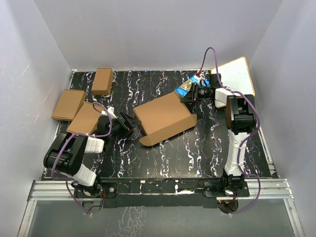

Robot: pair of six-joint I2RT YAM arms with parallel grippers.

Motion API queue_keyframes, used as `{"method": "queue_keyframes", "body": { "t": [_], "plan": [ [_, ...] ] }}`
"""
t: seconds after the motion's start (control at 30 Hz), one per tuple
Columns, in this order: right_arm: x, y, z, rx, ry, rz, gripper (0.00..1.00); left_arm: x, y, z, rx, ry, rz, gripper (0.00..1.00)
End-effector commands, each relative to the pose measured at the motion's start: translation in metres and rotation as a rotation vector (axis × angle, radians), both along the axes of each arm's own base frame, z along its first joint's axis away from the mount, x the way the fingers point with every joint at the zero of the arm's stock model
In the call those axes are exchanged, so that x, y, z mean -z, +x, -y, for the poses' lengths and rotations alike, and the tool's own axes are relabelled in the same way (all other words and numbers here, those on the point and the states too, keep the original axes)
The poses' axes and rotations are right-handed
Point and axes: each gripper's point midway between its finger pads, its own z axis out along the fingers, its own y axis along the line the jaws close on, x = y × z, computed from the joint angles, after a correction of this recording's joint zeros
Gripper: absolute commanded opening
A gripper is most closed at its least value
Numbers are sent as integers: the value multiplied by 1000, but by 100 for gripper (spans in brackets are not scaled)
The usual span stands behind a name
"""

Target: Fold the paper box

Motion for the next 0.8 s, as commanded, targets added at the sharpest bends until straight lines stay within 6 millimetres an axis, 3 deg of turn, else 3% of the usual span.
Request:
{"method": "queue_keyframes", "body": {
  "t": [0.0, 0.03, 0.1, 0.47, 0.77],
  "plan": [
    [16, 4, 15, 79, -71, -7, 23, -14, 11, 3, 4, -23, 52, 97],
    [18, 6, 28, 109, -69, -16, 23, -14, 11, 3, 2, -27, 51, 97],
    [22, 6, 36, 126, -67, -31, 22, -15, 12, 4, 0, -40, 51, 97],
    [33, -1, 45, 145, -51, -72, 20, -17, 23, 15, -4, -84, 54, 97],
    [3, 3, 42, 128, -20, -6, 20, -14, 42, 22, -2, -79, 57, 97]
  ]
}}
